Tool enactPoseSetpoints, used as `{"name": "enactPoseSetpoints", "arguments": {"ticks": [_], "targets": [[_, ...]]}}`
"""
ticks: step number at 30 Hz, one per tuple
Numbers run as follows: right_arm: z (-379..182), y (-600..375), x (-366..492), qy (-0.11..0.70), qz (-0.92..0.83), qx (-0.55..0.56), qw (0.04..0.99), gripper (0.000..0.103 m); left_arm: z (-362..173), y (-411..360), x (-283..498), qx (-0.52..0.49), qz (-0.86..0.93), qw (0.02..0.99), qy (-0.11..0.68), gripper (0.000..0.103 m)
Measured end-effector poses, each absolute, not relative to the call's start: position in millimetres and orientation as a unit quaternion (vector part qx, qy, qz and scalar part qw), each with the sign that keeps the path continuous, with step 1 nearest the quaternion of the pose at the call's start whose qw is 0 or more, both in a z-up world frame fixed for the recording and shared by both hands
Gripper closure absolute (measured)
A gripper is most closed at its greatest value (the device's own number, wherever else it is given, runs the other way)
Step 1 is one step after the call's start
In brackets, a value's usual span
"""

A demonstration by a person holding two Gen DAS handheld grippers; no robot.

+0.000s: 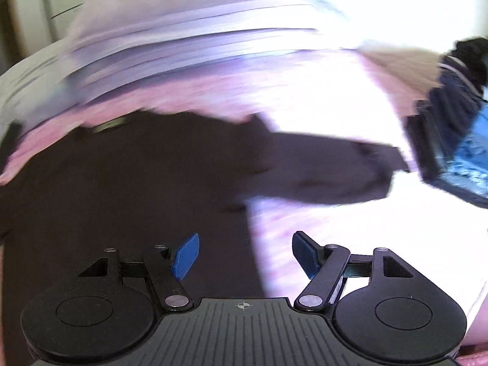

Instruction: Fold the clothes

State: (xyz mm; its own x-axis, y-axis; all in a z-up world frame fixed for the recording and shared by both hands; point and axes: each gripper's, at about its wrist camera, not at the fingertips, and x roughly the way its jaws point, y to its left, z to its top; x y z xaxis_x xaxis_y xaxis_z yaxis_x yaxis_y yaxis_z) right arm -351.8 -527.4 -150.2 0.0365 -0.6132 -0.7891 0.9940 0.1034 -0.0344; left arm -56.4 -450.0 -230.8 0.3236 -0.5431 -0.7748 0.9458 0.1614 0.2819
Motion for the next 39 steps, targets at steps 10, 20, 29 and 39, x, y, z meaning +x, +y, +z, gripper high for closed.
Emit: {"name": "enactPoseSetpoints", "arguments": {"ticks": [10,20,29,39], "targets": [[-215.1,-676.0,-508.6,0.347,-0.633,0.266,0.639,0.032,-252.3,-571.2,-238.0,0.419,-0.575,0.654,0.257,0.066],[-252.0,-726.8,-608.0,0.095,-0.661,0.518,0.535,0.031,-253.4,-637.4,-312.9,0.450,-0.621,0.604,0.217,0.066],[-230.3,-740.6,-619.6,-0.010,-0.647,0.542,0.536,0.031,-255.5,-652.7,-315.6,0.463,-0.617,0.600,0.210,0.065],[-230.7,-747.5,-621.5,0.021,-0.688,0.529,0.497,0.062,-258.6,-640.8,-321.8,0.472,-0.623,0.587,0.209,0.065]]}}
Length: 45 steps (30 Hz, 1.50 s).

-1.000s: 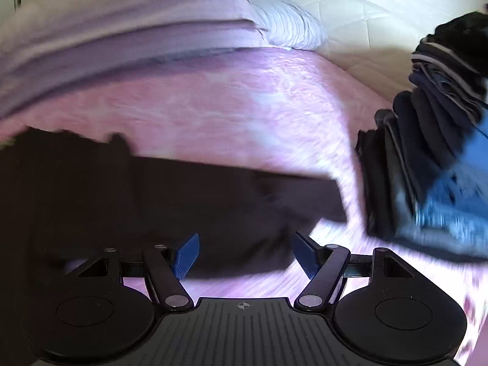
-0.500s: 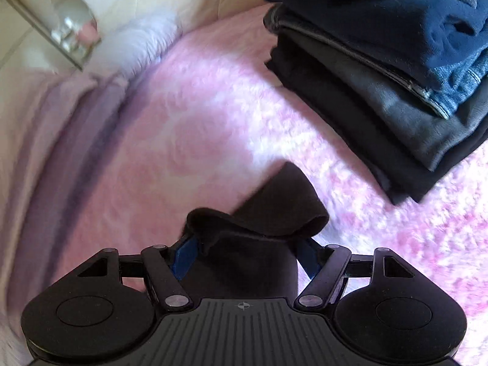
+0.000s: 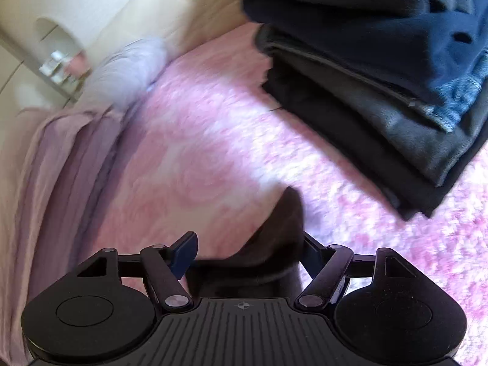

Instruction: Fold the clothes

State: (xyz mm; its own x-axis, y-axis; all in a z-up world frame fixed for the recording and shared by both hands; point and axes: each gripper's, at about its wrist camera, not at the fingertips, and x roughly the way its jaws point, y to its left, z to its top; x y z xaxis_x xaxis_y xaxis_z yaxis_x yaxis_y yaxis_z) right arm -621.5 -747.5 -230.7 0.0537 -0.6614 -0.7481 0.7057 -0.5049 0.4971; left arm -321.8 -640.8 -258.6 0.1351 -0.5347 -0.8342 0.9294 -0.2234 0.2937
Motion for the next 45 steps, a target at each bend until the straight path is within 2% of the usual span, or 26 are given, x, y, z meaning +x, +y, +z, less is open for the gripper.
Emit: {"name": "enactPoseSetpoints", "arguments": {"ticks": [1,4,8,11,13,15,16,17,18,19,23,27,29,30,31,32,35,36,39,45], "targets": [[-222.1,-750.1,-619.7,0.050,-0.685,0.517,0.511,0.095,-258.4,-640.3,-322.0,0.473,-0.623,0.587,0.209,0.065],[-187.9,-759.4,-608.7,0.153,-0.667,0.455,0.570,0.099,-257.2,-640.3,-323.4,0.472,-0.625,0.585,0.211,0.065],[-119.9,-768.7,-576.1,0.337,-0.627,0.255,0.655,0.099,-249.9,-648.3,-332.7,0.463,-0.639,0.580,0.202,0.065],[-98.5,-767.6,-555.0,0.484,-0.598,0.067,0.635,0.099,-243.7,-657.7,-343.4,0.452,-0.654,0.575,0.194,0.065],[-101.3,-767.8,-551.7,0.546,-0.594,-0.037,0.590,0.099,-239.6,-664.4,-352.5,0.444,-0.665,0.570,0.187,0.065],[-109.9,-775.9,-555.3,0.585,-0.583,-0.048,0.562,0.098,-236.9,-669.5,-360.0,0.437,-0.674,0.567,0.183,0.065],[-114.1,-776.6,-555.5,0.590,-0.583,-0.050,0.556,0.085,-235.7,-671.9,-363.5,0.433,-0.679,0.565,0.181,0.065],[-120.2,-773.9,-553.4,0.593,-0.584,-0.056,0.552,0.064,-234.6,-674.2,-367.1,0.429,-0.683,0.563,0.178,0.065],[-126.5,-770.6,-550.9,0.596,-0.584,-0.062,0.548,0.033,-234.7,-675.9,-369.5,0.428,-0.686,0.561,0.178,0.064],[-132.0,-765.5,-548.2,0.594,-0.581,-0.063,0.553,0.022,-235.7,-677.0,-371.0,0.427,-0.688,0.559,0.179,0.064],[-147.3,-738.8,-535.3,0.567,-0.579,-0.050,0.584,0.022,-241.5,-676.2,-373.0,0.434,-0.689,0.552,0.180,0.064],[-161.6,-718.7,-525.1,0.508,-0.563,0.028,0.651,0.022,-247.6,-670.8,-370.0,0.442,-0.685,0.548,0.187,0.064],[-175.5,-719.2,-519.8,0.479,-0.529,0.088,0.695,0.033,-251.0,-669.4,-369.1,0.447,-0.682,0.547,0.190,0.064],[-184.6,-723.0,-518.3,0.463,-0.508,0.125,0.715,0.053,-253.0,-668.7,-368.7,0.450,-0.680,0.546,0.190,0.064],[-194.7,-730.2,-517.5,0.451,-0.496,0.154,0.726,0.064,-255.2,-668.2,-368.4,0.453,-0.678,0.546,0.191,0.064],[-206.7,-739.8,-518.3,0.439,-0.490,0.174,0.733,0.066,-257.5,-667.9,-368.0,0.456,-0.676,0.545,0.192,0.064],[-241.3,-767.8,-531.5,0.416,-0.484,0.246,0.730,0.066,-264.4,-666.1,-368.5,0.468,-0.672,0.540,0.194,0.063],[-252.1,-773.8,-538.1,0.450,-0.506,0.234,0.698,0.066,-265.8,-665.5,-369.1,0.471,-0.672,0.538,0.194,0.063],[-249.7,-757.9,-546.5,0.545,-0.576,0.104,0.601,0.066,-266.4,-664.7,-371.6,0.472,-0.674,0.533,0.198,0.063],[-227.5,-732.4,-558.2,0.543,-0.587,0.124,0.587,0.066,-263.1,-671.6,-378.7,0.469,-0.680,0.529,0.197,0.063]]}}
